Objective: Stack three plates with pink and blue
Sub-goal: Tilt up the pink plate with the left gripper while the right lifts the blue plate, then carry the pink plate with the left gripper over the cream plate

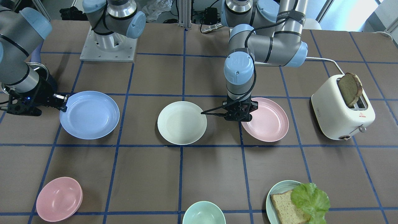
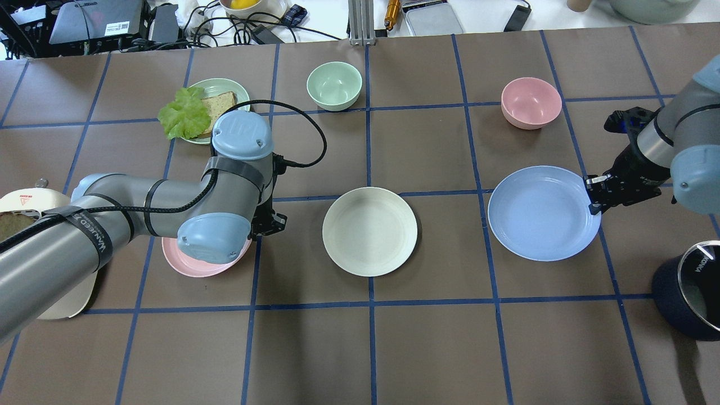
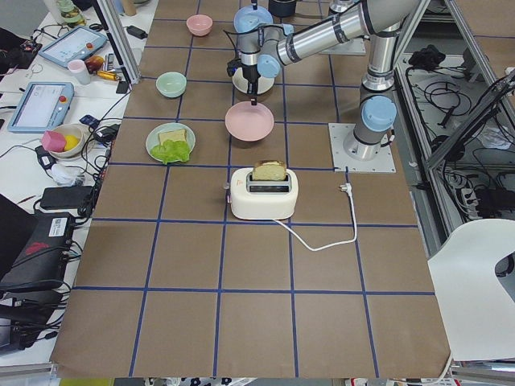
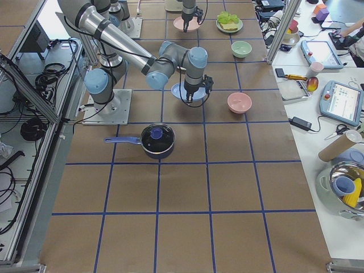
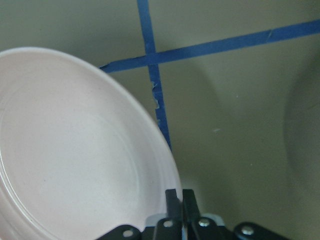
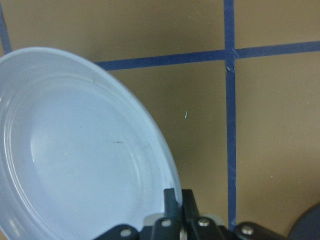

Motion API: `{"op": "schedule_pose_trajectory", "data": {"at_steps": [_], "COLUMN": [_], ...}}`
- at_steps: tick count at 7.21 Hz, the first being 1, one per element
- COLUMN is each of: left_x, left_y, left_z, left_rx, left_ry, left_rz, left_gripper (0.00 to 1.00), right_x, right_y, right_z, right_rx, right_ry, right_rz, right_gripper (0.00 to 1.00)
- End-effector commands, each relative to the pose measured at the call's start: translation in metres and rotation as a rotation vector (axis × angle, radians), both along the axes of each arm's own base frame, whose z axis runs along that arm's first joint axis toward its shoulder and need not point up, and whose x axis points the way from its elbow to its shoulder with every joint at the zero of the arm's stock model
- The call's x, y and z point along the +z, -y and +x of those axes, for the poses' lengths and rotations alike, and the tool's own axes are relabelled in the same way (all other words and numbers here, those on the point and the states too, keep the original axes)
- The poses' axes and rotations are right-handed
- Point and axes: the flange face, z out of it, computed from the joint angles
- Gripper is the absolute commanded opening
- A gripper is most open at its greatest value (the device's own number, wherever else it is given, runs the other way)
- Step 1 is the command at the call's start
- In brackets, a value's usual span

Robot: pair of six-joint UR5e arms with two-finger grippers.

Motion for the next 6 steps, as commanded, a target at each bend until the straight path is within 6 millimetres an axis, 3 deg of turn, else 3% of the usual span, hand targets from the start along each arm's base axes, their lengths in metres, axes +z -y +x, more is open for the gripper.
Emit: {"op": "schedule_pose_trajectory", "data": {"at_steps": [1,4,6], "left_x": [0.019,0.021,0.007], "left_y": [0.016,0.032,0.035], "left_z": [-0.034,-0.09,-0.133], "left_rx": [0.022,0.079,0.116], "left_ry": [0.009,0.025,0.027], "left_rz": [-0.007,-0.022,-0.031], "left_gripper": [0.0,0.0,0.0], "right_x": [0.013,0.027,0.036], "right_y": [0.004,0.007,0.013], "right_z": [0.0,-0.001,-0.004], "right_rx": [0.002,0.003,0.005], "right_ry": [0.002,0.003,0.004], "right_rz": [0.004,0.01,0.013], "right_gripper": [0.0,0.0,0.0]}}
